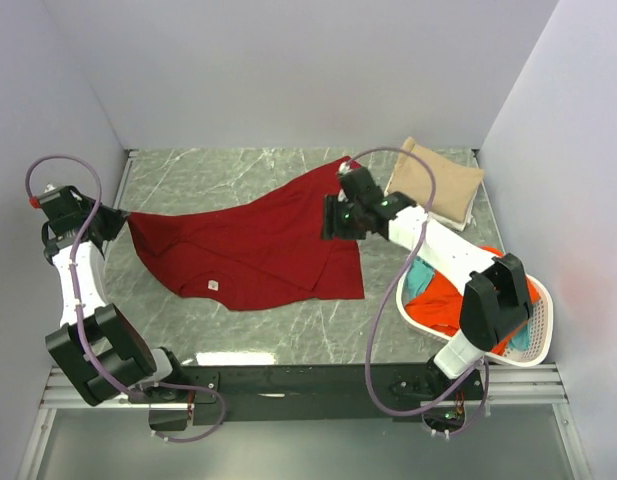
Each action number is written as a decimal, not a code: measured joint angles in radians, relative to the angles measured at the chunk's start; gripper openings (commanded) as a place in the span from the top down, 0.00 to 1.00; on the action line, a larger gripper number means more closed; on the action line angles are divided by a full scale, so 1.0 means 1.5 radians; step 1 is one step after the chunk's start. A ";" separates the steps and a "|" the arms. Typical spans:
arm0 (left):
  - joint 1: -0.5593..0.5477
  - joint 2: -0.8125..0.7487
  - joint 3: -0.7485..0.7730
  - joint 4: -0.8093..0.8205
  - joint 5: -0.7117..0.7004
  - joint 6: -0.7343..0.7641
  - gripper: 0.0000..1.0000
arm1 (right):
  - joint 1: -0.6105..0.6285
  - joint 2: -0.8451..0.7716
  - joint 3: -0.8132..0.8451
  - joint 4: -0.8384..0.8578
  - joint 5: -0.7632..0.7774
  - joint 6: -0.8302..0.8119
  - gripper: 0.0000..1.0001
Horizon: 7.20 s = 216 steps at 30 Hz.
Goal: Fold and stack the t-shirts
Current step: Flatten the tshirt out
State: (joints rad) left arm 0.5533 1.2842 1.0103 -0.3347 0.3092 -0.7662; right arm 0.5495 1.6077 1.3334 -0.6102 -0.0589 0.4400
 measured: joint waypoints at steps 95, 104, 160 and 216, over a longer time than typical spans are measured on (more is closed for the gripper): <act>-0.122 -0.014 0.584 0.017 -0.031 -0.155 0.99 | -0.165 -0.127 0.553 -0.007 -0.022 -0.009 1.00; -0.120 -0.083 0.745 0.045 -0.039 -0.136 0.99 | -0.165 -0.287 0.538 0.098 0.014 -0.027 1.00; -0.085 0.080 0.759 0.244 0.046 -0.197 0.99 | -0.119 -0.202 0.389 0.192 0.011 -0.062 1.00; -0.162 0.349 0.093 -0.085 -0.106 0.155 0.02 | -0.036 0.333 0.166 0.081 -0.153 -0.049 0.23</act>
State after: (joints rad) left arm 0.3107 1.8076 1.1500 -0.4625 0.1501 -0.5339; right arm 0.4950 2.1067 1.5826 -0.4889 -0.2890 0.3672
